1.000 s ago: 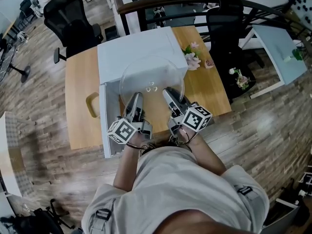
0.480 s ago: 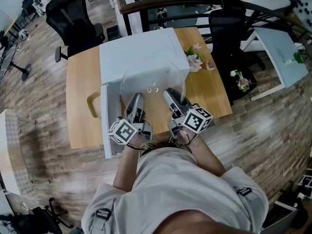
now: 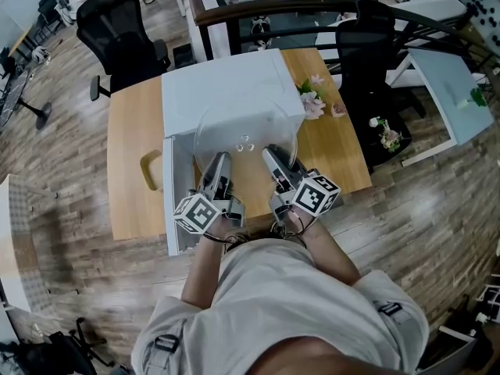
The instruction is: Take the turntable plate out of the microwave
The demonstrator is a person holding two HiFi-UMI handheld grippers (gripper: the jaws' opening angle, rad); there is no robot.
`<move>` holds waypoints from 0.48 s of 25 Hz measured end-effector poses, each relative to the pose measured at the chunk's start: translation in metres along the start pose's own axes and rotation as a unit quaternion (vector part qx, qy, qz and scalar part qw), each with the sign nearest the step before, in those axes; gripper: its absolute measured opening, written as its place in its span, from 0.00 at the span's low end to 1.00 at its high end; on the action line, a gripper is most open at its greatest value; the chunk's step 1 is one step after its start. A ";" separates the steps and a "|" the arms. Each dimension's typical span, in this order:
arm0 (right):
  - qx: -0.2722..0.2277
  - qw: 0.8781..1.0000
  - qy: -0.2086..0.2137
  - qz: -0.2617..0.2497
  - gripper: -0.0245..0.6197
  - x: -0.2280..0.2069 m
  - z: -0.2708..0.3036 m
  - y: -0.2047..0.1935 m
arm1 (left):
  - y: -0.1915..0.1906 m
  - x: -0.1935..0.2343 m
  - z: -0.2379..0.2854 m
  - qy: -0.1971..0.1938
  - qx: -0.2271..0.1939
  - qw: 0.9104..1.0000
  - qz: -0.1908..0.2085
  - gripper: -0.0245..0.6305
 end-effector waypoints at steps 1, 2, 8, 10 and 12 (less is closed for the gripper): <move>0.000 1.000 0.000 -0.001 0.21 0.000 0.000 0.001 | 0.000 0.000 0.000 0.000 -0.001 1.000 0.000 0.21; 0.000 1.000 0.000 -0.002 0.21 0.001 -0.001 0.001 | -0.001 -0.001 0.000 0.000 -0.001 1.000 -0.001 0.21; 0.000 1.000 0.000 -0.001 0.21 0.001 -0.004 -0.001 | -0.003 -0.002 -0.003 -0.001 0.001 1.000 0.001 0.21; 0.000 1.000 -0.001 -0.001 0.21 0.001 -0.005 -0.002 | -0.003 -0.002 -0.003 -0.001 0.002 1.000 0.001 0.21; 0.000 1.000 -0.002 -0.001 0.21 0.001 -0.007 -0.002 | -0.005 -0.003 -0.004 -0.001 0.002 1.000 0.001 0.21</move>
Point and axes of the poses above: the fingertips, and each gripper's own axes: z forward along the fingers, x to its left, y out of its top, the point moved 3 cm from there along -z, backward along the fingers, and after that the axes turned 2 degrees about -y, right-handed, at the moved point
